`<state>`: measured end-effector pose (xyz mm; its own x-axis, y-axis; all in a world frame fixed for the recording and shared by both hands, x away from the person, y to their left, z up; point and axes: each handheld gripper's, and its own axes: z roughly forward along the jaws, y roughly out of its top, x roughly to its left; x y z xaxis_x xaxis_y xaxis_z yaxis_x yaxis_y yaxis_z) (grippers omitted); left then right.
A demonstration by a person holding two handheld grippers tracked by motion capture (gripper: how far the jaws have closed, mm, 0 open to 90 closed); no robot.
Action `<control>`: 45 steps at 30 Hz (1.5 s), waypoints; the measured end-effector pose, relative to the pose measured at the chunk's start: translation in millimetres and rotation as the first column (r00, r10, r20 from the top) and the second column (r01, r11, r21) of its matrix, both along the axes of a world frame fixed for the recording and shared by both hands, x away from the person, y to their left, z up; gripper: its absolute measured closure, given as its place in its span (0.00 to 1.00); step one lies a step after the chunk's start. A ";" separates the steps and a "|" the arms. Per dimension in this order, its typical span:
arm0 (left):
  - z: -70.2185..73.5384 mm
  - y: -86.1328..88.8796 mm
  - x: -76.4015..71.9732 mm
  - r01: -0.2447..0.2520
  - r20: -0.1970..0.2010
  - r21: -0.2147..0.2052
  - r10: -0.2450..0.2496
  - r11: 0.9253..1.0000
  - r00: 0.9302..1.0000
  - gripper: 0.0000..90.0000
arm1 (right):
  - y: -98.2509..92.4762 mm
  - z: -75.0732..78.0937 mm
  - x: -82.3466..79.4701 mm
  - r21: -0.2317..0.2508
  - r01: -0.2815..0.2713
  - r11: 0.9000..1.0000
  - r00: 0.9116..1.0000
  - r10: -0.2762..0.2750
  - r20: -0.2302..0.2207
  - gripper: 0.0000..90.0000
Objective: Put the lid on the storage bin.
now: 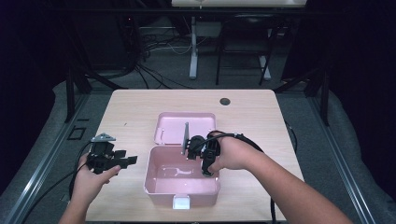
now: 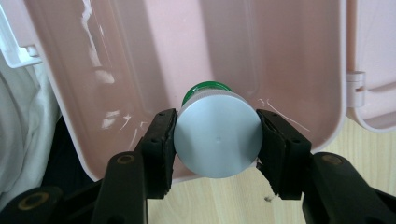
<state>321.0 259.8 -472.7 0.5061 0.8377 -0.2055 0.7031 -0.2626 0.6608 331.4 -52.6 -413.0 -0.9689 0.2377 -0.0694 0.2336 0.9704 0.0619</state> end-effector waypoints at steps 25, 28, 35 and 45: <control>-0.6 1.5 0.6 -0.002 -0.004 0.001 0.002 1.000 1.000 0.46 | 7.2 -34.3 3.7 -0.019 0.003 1.000 1.000 -0.003 -0.020 0.56; -1.2 1.2 0.7 -0.005 -0.005 -0.003 0.005 1.000 1.000 0.46 | 8.2 -38.6 3.4 -0.026 -0.001 1.000 1.000 0.000 -0.021 0.56; -1.8 1.4 1.2 -0.002 -0.009 0.002 0.002 1.000 1.000 0.46 | 9.5 -47.6 3.8 -0.041 -0.008 0.999 1.000 0.007 -0.027 0.56; -2.3 1.6 1.4 -0.004 -0.011 0.001 0.004 1.000 1.000 0.46 | 10.1 -54.7 3.5 -0.062 -0.013 0.998 1.000 0.011 -0.025 0.56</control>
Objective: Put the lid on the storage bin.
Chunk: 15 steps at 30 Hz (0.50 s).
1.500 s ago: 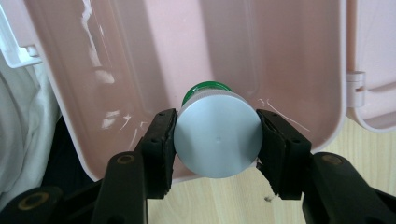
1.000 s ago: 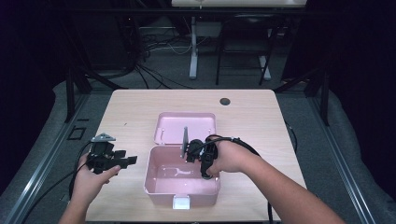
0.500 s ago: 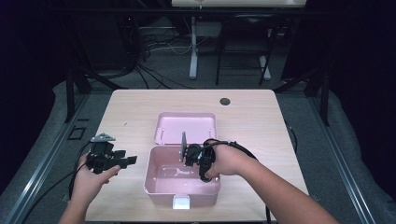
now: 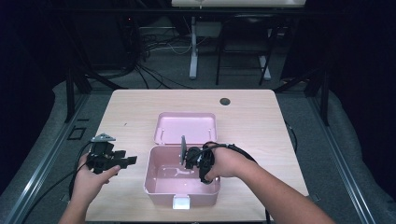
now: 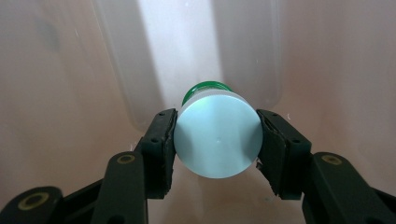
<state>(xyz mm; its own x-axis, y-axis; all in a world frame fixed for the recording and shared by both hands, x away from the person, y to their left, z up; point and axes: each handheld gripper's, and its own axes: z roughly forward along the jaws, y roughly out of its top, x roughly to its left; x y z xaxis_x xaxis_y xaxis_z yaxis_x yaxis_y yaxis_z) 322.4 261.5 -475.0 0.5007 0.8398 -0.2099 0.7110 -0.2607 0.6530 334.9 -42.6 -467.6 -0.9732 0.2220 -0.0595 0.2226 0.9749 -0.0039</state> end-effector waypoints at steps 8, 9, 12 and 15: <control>-0.4 0.3 0.4 0.000 -0.002 0.001 0.000 1.000 1.000 0.46 | 1.8 -4.9 0.0 -0.018 -0.005 1.000 1.000 0.004 -0.002 0.56; -0.3 0.4 0.3 -0.001 -0.003 0.001 0.001 1.000 1.000 0.46 | 1.9 -5.4 -0.1 -0.015 -0.005 1.000 1.000 0.005 0.002 0.56; -0.2 0.8 0.4 0.000 -0.003 0.001 0.000 1.000 1.000 0.46 | 2.8 -7.6 0.3 -0.013 -0.008 1.000 1.000 0.008 0.001 0.56; -0.3 0.9 0.3 -0.002 -0.002 0.000 0.002 1.000 1.000 0.46 | 3.7 -8.8 0.4 -0.020 -0.009 1.000 1.000 0.008 -0.003 0.56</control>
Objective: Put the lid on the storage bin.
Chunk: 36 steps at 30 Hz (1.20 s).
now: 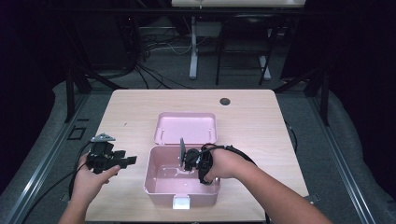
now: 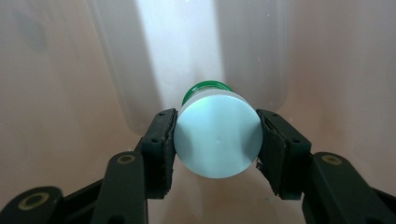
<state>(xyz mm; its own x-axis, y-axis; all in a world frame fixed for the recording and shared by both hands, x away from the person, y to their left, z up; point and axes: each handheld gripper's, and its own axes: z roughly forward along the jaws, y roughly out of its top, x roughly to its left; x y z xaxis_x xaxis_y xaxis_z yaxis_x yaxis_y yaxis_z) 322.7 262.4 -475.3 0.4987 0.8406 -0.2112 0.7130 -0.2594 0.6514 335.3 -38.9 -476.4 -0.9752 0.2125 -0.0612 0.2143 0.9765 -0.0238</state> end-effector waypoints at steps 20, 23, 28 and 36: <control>-0.1 0.2 0.0 -0.003 -0.001 -0.003 0.003 1.000 1.000 0.46 | 3.6 -10.2 -1.3 -0.027 -0.051 0.998 0.998 0.052 0.018 0.56; -0.5 0.0 0.2 -0.002 -0.003 -0.001 0.002 1.000 1.000 0.46 | 3.5 -11.0 -0.8 -0.032 -0.063 0.997 0.998 0.064 0.021 0.56; -0.5 0.1 0.2 -0.002 -0.003 -0.001 0.002 1.000 1.000 0.46 | 3.3 -13.1 -0.3 -0.041 -0.070 0.997 0.997 0.070 0.021 0.56; -0.9 -0.1 0.4 0.001 -0.003 0.000 -0.001 1.000 1.000 0.46 | 3.0 -14.2 -0.6 -0.037 -0.075 0.997 0.997 0.076 0.027 0.56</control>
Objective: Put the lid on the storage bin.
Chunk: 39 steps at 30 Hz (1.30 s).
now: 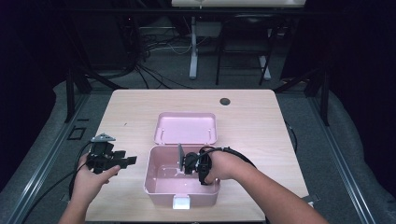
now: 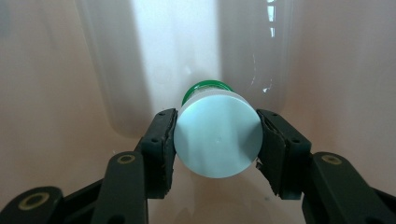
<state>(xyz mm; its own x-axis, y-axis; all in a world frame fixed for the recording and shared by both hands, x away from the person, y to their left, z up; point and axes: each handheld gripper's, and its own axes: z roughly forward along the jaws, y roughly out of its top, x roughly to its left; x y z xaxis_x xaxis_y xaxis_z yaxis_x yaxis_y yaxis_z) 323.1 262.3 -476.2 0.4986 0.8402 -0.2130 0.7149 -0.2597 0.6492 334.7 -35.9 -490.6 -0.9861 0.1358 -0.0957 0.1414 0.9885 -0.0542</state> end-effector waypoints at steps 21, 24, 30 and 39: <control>0.2 2.7 0.4 -0.007 0.000 -0.005 0.007 1.000 1.000 0.46 | 4.9 -8.9 -0.6 -0.033 -0.042 0.999 0.999 0.043 0.029 0.56; 0.2 2.8 0.5 -0.006 0.000 -0.005 0.006 1.000 1.000 0.46 | 4.8 -9.7 -0.6 -0.035 -0.043 0.998 0.999 0.044 0.028 0.56; -0.1 3.1 0.8 -0.005 -0.001 -0.004 0.005 1.000 1.000 0.46 | 5.1 -12.0 -0.6 -0.041 -0.045 0.998 0.999 0.046 0.023 0.56; 0.1 3.2 0.8 -0.005 -0.001 -0.005 0.005 1.000 1.000 0.46 | 5.7 -15.0 -0.4 -0.047 -0.044 0.998 0.999 0.045 0.019 0.56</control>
